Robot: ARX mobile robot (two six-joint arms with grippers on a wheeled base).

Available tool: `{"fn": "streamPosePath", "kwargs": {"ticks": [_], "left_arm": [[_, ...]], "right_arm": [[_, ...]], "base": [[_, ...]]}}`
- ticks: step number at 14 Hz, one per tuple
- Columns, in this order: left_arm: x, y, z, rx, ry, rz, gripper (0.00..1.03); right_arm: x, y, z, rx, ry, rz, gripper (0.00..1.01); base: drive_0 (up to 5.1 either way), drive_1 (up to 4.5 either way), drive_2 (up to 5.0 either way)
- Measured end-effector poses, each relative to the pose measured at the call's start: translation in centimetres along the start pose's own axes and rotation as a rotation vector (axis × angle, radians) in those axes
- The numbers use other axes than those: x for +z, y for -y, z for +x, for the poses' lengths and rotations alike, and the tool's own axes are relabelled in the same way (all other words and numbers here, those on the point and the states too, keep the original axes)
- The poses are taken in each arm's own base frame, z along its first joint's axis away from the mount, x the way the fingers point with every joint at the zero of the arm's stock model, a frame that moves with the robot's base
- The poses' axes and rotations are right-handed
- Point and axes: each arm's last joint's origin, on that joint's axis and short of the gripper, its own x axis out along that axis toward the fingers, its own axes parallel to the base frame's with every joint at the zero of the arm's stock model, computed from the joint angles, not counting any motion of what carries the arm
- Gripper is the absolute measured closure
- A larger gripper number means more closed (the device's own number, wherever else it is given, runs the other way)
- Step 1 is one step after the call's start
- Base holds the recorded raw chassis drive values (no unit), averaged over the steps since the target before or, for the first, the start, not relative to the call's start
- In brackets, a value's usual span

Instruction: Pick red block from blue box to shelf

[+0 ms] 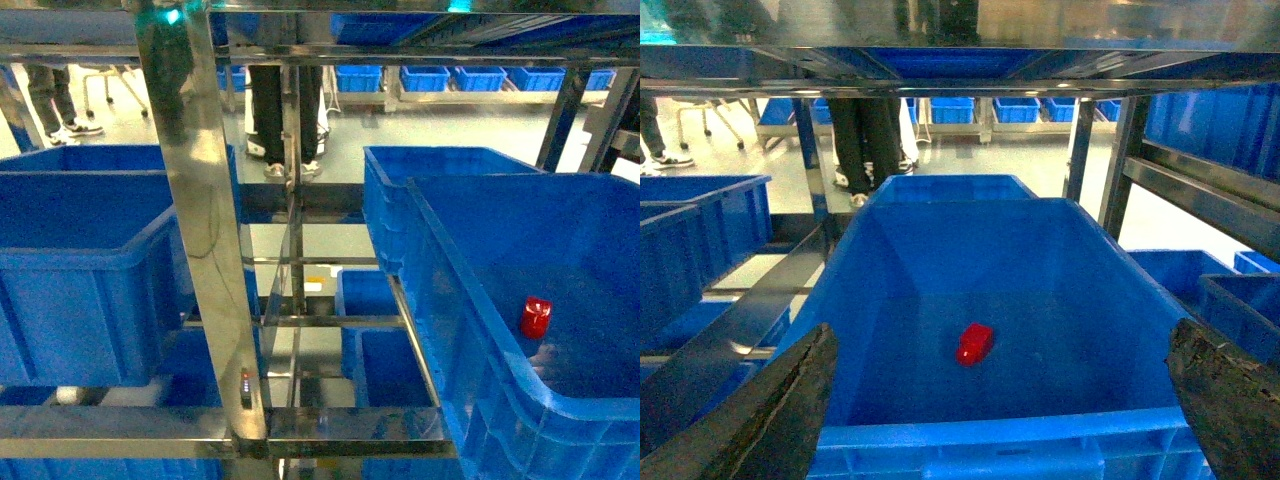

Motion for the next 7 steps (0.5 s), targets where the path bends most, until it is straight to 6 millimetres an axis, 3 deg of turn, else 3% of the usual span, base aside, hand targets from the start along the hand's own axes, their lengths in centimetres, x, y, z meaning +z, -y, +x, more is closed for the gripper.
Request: {"fn": "streamPosePath", "kwargs": {"ticks": [7], "left_arm": [[0.00,0.00,0.00,0.000,0.000,0.000,0.05]], "right_arm": [[0.00,0.00,0.00,0.000,0.000,0.000,0.03]], "base": [[0.0,0.00,0.0]]}}
